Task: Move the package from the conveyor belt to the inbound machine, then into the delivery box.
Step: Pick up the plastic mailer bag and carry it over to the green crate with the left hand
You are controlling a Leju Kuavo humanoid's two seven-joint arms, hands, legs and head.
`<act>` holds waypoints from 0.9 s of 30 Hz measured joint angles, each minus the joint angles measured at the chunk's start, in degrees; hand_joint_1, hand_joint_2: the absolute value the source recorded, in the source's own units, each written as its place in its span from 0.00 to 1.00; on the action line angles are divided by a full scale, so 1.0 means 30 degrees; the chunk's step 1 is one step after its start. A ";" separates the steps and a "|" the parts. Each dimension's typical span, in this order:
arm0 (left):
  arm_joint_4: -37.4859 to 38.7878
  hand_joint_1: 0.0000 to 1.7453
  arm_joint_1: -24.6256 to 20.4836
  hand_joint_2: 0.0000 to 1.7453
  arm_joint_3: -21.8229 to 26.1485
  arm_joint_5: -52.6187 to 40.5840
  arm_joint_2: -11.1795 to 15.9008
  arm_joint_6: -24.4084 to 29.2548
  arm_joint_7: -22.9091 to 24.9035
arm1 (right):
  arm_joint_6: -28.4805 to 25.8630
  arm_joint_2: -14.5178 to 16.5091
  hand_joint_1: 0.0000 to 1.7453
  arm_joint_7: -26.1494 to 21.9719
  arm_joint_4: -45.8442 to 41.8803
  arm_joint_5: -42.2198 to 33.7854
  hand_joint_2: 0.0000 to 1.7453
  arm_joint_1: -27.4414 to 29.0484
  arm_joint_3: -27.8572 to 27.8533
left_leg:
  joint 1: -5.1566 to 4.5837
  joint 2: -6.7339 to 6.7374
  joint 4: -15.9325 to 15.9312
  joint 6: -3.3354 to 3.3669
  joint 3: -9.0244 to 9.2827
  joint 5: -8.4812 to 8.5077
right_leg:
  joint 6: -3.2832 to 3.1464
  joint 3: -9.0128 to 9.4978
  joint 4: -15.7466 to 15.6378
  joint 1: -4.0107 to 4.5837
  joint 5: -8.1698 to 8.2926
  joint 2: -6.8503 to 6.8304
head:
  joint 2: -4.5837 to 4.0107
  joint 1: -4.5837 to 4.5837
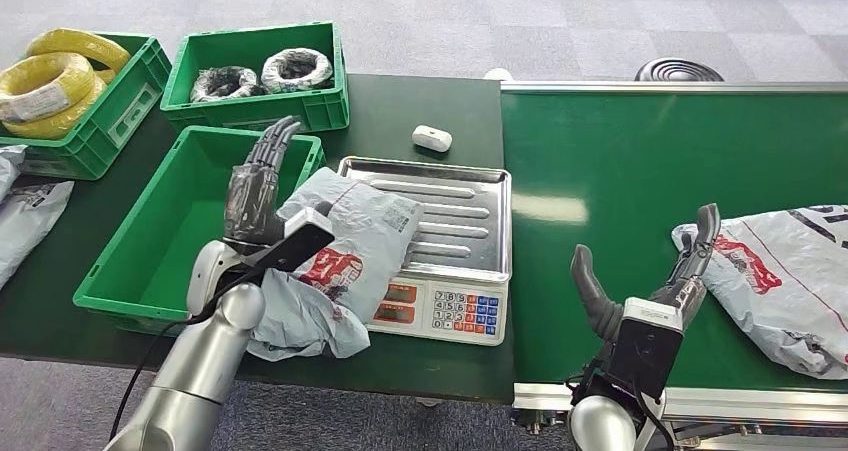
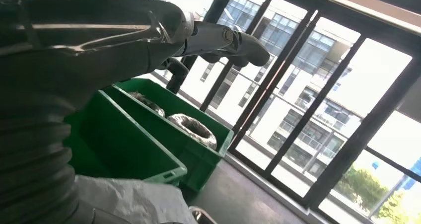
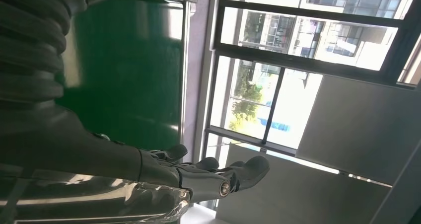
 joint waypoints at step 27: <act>0.4134 0.99 0.0818 1.00 -0.4956 -0.4566 -0.0033 0.1541 0.1596 | -0.0003 -0.0128 0.00 -0.0647 -0.0164 -0.0394 1.00 0.0290 -0.0217 | 0.0003 0.0003 -0.0001 0.0000 0.0016 0.0003 | -0.0001 0.0020 0.0000 0.0004 0.0001 0.0001 | 0.0000 0.0003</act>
